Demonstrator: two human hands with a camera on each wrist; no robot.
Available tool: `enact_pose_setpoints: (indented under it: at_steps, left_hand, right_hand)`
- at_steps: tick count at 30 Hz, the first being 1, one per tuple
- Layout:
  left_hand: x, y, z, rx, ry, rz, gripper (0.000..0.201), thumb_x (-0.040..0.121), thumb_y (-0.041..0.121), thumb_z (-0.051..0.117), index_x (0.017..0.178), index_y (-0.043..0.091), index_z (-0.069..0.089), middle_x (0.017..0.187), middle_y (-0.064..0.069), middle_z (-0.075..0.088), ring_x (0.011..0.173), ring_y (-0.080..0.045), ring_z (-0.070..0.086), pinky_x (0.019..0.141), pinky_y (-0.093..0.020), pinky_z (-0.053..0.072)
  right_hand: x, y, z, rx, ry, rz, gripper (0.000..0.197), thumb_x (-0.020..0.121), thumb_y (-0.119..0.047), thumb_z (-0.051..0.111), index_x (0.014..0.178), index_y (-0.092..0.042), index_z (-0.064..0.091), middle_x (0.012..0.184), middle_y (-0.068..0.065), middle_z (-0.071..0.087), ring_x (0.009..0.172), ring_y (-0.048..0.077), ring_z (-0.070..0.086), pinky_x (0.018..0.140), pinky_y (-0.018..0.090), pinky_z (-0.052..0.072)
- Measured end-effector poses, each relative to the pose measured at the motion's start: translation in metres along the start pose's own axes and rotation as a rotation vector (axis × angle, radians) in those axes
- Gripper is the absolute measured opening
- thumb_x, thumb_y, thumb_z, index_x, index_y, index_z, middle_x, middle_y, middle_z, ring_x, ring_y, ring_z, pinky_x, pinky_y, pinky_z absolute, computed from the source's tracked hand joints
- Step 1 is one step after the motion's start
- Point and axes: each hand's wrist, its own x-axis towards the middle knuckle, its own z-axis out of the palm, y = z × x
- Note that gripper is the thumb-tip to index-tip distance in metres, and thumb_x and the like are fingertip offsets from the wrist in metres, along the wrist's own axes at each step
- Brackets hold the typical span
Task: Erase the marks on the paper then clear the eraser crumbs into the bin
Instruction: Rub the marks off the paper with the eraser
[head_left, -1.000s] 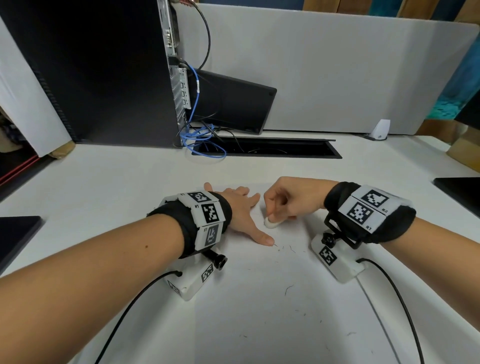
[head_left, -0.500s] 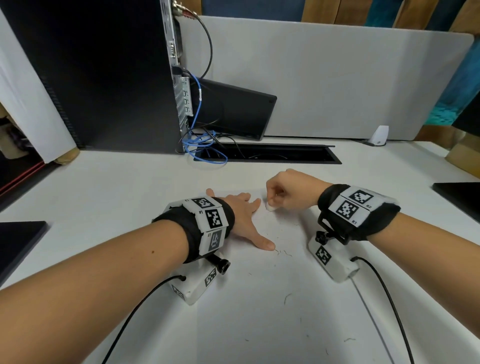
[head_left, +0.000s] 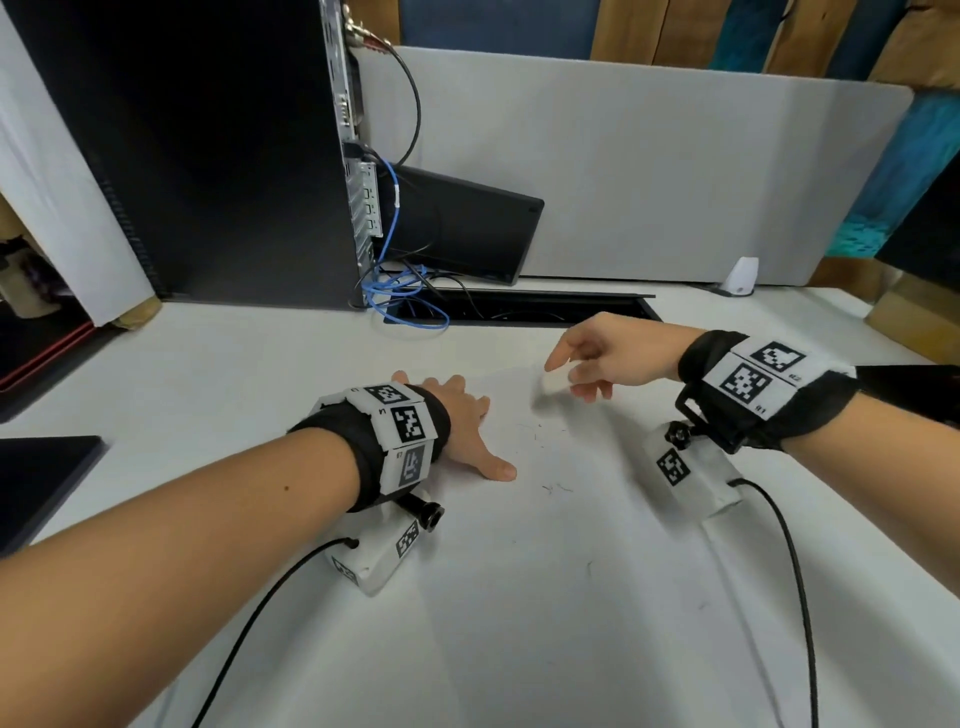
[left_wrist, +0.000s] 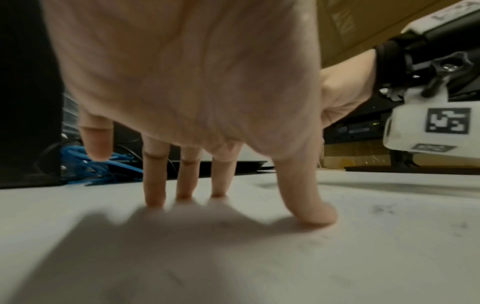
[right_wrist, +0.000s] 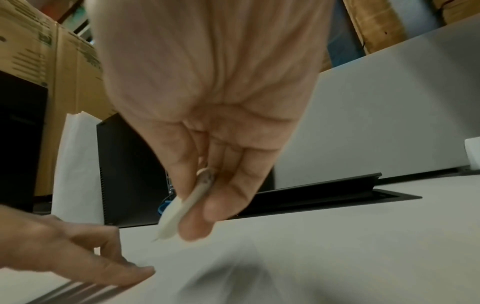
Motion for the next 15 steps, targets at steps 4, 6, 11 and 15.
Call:
enact_pose_setpoints:
  at_steps: [4,6,11,15]
  left_hand:
    - [-0.013,-0.014,-0.012,-0.206,0.135,0.037,0.072,0.084,0.066,0.047,0.141,0.022,0.042,0.144,0.002,0.042,0.133,-0.019,0.038,0.105,-0.038,0.026]
    - [-0.013,-0.019,-0.016,-0.485,0.274,0.093,0.059,0.084,0.054,0.058,0.130,0.019,0.055,0.128,0.002,0.058,0.114,-0.014,0.052,0.093,-0.027,0.035]
    - [-0.009,-0.015,-0.015,-0.922,0.381,0.225,0.019,0.078,0.028,0.075,0.089,0.013,0.069,0.072,-0.002,0.064,0.058,-0.001,0.054,0.059,-0.012,0.046]
    - [-0.002,-0.020,-0.012,-0.795,0.428,0.122,0.017,0.077,0.026,0.076,0.085,0.012,0.071,0.063,0.003,0.059,0.055,-0.007,0.050,0.061,-0.020,0.046]
  right_hand:
    - [-0.003,-0.010,0.006,0.175,-0.018,-0.060,0.013,0.091,0.001,0.051,0.100,-0.009,0.052,0.074,0.012,0.064,0.062,0.017,0.063,0.059,0.015,0.054]
    - [-0.001,-0.017,0.011,0.281,-0.018,-0.083,0.013,0.091,0.000,0.054,0.092,-0.011,0.047,0.076,0.013,0.065,0.058,0.012,0.066,0.063,0.018,0.056]
    - [0.003,-0.032,0.019,0.385,-0.013,-0.104,0.019,0.089,-0.006,0.059,0.087,-0.011,0.041,0.072,0.012,0.065,0.061,0.016,0.068,0.063,0.023,0.057]
    - [0.003,-0.028,0.020,-0.130,0.054,0.032,0.025,0.089,-0.025,0.061,0.106,-0.009,0.052,0.100,0.013,0.063,0.083,0.022,0.060,0.073,0.027,0.050]
